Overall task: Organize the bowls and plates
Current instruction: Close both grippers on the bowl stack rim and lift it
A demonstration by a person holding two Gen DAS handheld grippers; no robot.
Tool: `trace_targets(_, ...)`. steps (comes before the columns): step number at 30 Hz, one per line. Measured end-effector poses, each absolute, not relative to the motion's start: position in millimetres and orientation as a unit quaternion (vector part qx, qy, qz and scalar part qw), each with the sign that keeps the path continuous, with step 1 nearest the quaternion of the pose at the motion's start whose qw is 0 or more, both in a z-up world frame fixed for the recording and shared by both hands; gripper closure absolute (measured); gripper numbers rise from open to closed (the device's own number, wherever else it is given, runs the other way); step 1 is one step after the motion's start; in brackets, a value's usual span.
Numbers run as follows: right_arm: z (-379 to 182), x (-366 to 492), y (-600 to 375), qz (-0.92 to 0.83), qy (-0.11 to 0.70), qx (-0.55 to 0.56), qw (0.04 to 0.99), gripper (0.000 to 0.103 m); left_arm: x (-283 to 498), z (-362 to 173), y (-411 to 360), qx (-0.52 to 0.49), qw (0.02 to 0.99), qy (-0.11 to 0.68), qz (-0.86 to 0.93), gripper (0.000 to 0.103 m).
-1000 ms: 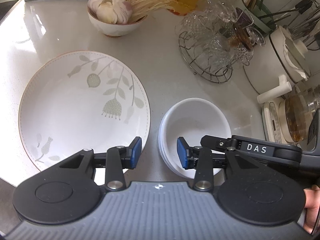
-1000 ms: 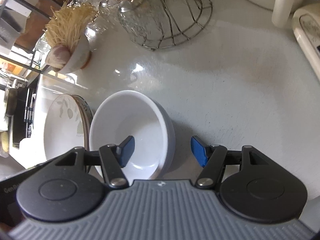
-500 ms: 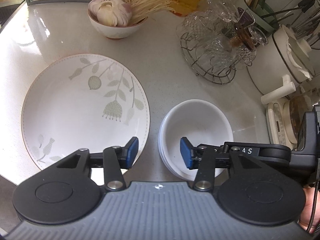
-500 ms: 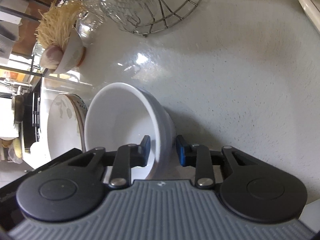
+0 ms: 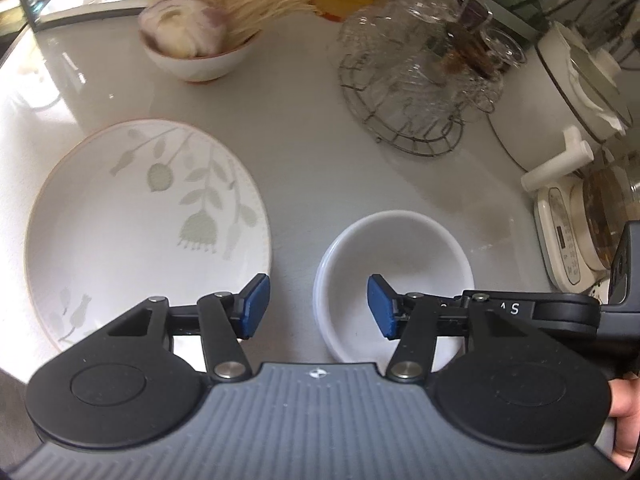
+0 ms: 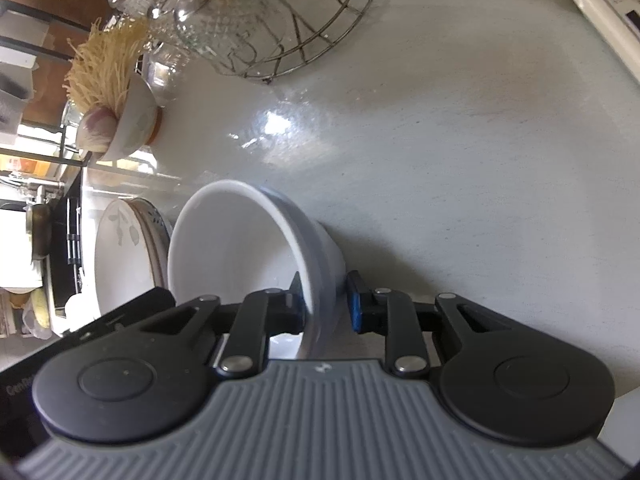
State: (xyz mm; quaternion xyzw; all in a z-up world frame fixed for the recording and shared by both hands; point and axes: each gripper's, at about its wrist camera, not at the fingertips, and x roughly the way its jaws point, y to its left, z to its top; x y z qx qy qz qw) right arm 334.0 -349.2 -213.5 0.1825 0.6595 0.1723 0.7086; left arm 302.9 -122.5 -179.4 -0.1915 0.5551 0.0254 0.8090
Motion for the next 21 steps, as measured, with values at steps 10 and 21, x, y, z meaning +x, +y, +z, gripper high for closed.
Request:
trace_targets(10,-209.7,328.9,-374.5,0.149,0.653,0.189,0.719,0.080,317.0,-184.6,-151.5,-0.174,0.809,0.561,-0.014,0.040)
trace_targets(21,-209.3,321.6,-400.9,0.127,0.642,0.190,0.731,0.082,326.1,-215.8,-176.1,-0.193,0.791,0.578,-0.049,0.040)
